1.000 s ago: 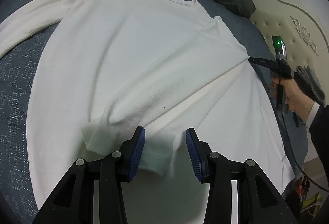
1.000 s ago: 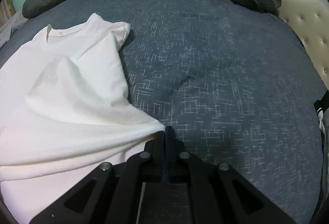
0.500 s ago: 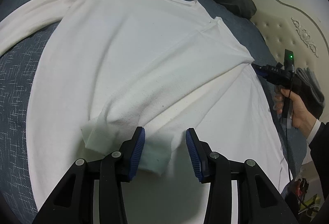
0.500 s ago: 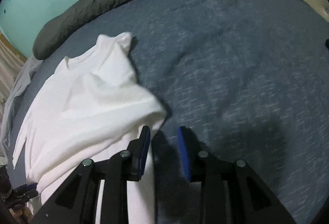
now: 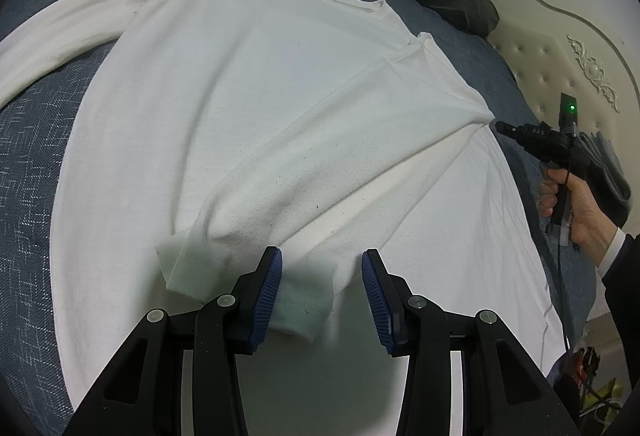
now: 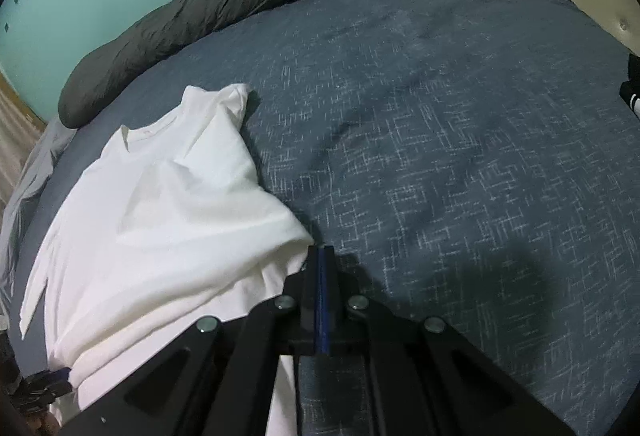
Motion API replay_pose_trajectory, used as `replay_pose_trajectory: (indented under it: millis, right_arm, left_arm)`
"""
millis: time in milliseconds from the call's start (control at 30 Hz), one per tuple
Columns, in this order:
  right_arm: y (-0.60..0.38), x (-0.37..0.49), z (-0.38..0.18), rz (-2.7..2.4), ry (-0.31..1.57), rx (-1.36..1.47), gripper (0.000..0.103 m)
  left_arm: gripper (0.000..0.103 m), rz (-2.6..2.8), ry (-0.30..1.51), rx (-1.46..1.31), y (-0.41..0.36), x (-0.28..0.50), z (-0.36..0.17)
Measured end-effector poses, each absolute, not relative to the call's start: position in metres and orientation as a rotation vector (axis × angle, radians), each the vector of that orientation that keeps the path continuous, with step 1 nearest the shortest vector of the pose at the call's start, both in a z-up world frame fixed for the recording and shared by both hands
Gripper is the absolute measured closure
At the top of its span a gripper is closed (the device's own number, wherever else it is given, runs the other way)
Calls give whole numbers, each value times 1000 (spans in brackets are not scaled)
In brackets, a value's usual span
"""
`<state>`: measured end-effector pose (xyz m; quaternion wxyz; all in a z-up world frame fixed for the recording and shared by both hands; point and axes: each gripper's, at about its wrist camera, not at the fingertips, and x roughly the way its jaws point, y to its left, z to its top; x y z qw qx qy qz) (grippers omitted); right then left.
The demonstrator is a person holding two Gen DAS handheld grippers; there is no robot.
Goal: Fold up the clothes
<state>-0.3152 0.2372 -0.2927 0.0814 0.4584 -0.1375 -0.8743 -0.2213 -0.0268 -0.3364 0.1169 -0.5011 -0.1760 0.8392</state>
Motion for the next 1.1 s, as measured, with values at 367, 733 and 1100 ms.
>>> replay_pose_trajectory:
  millis: [367, 733, 1100]
  right_arm:
    - [214, -318, -306, -2528, -396, 1394, 79]
    - [234, -308, -296, -2567, -487, 1320, 101]
    - [260, -312, -320, -2483, -796, 1439, 99]
  left_arm:
    - [57, 2453, -516, -1466, -27, -221, -336]
    - [57, 2451, -518, -1470, -27, -221, -335]
    - [57, 2448, -518, -1471, -29, -224, -335]
